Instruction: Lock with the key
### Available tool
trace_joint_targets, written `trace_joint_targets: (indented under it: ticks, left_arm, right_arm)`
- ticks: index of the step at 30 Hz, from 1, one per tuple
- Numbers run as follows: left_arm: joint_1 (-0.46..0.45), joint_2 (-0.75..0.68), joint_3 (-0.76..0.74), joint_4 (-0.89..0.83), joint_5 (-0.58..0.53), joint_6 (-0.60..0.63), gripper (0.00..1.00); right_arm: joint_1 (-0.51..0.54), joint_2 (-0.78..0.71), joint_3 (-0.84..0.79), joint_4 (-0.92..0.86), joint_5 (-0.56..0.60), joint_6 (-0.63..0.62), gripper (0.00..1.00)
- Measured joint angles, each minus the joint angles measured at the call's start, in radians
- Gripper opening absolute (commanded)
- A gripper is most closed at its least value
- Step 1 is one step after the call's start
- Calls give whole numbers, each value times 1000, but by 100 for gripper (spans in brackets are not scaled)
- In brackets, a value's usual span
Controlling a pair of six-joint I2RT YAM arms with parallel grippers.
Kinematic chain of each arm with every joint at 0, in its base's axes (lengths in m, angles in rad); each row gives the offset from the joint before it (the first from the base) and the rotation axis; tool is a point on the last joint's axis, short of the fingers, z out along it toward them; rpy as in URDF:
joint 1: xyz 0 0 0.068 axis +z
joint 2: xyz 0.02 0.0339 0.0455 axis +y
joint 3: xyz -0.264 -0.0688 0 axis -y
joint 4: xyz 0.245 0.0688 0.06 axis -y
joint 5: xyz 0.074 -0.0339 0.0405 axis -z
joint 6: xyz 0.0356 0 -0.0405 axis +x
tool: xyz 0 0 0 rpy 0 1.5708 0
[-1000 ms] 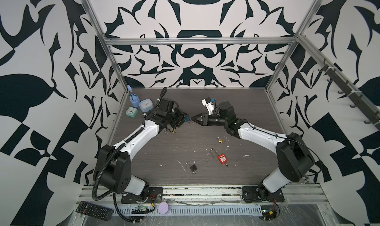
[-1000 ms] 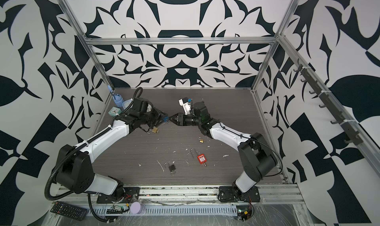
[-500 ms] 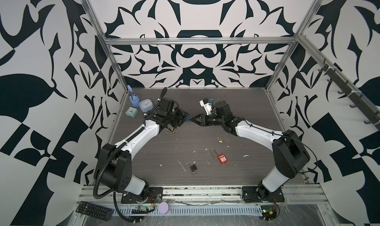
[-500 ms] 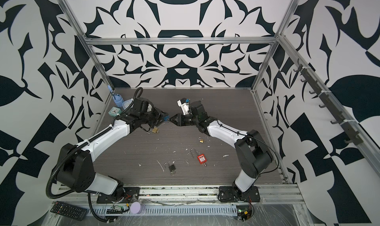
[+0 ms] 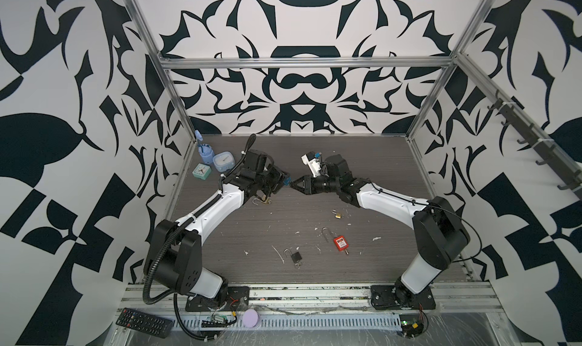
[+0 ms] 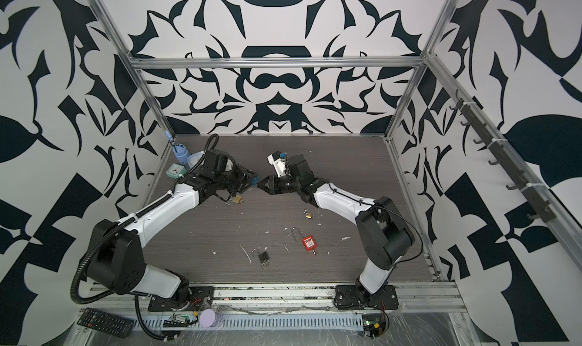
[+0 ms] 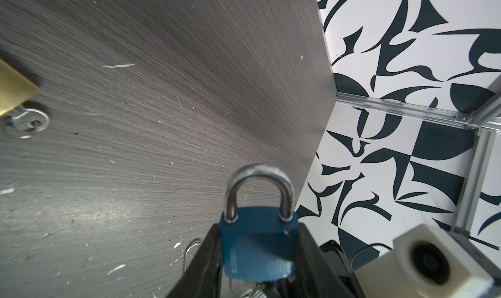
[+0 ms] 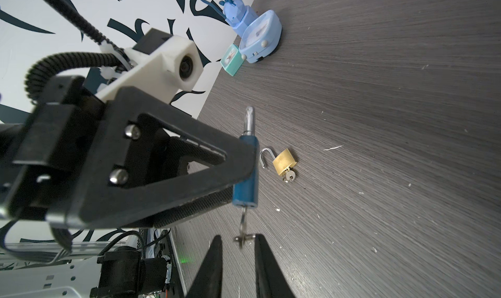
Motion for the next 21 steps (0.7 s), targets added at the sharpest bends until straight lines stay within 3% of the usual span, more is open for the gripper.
trace_joint_targets:
  ticks: [5,10,21]
  left_arm:
    - [0,0,0,-1,-2,0,0]
    - [0,0,-2,0,-2,1,0]
    - [0,0,-17,-2,-2,5,0]
  right_arm:
    - [8,21,18,-4,0,-10,18]
    - [11,21,31,-21,10,-26,26]
    - [13,20,50,-60,51,-56,27]
